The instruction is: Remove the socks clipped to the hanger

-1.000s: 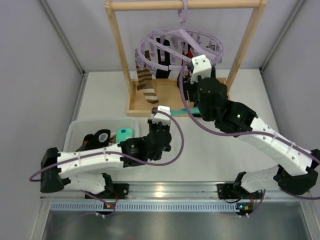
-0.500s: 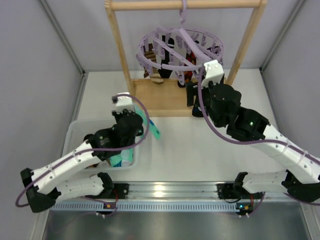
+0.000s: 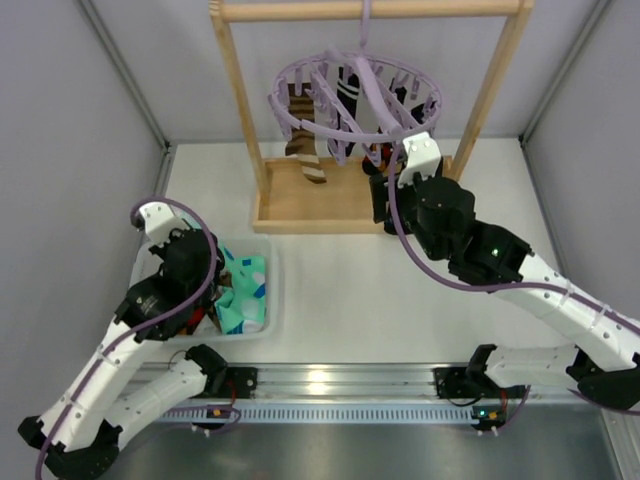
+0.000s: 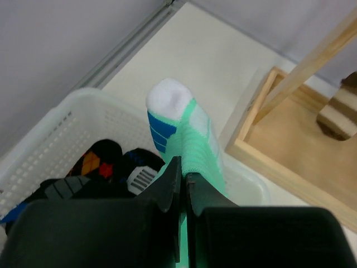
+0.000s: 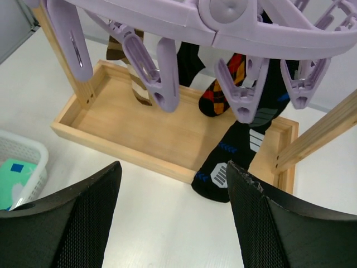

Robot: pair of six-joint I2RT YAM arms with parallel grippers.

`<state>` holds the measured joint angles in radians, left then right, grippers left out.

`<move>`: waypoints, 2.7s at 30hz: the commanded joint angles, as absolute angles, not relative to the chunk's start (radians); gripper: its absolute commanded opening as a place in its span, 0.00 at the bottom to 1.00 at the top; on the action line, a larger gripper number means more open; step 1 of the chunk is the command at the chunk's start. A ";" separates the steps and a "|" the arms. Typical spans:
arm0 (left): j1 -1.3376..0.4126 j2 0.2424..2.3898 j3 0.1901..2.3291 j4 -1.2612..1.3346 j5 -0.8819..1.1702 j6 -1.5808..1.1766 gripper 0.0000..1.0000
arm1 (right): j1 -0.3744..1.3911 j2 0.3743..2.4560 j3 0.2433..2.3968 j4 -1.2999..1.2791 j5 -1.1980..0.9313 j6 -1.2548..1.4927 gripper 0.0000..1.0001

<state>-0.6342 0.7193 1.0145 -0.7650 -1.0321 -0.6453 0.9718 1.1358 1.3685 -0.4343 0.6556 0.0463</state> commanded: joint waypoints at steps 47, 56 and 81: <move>-0.514 0.612 1.037 -0.804 -0.225 -0.374 0.98 | 0.095 1.239 0.905 0.245 -0.310 0.206 0.97; -0.515 0.531 0.996 -0.798 -0.233 -0.296 0.98 | 0.087 1.433 0.867 0.379 -0.339 0.245 0.96; -0.515 0.488 0.989 -0.798 -0.215 -0.318 0.98 | 0.080 1.756 0.879 0.552 -0.517 0.385 0.82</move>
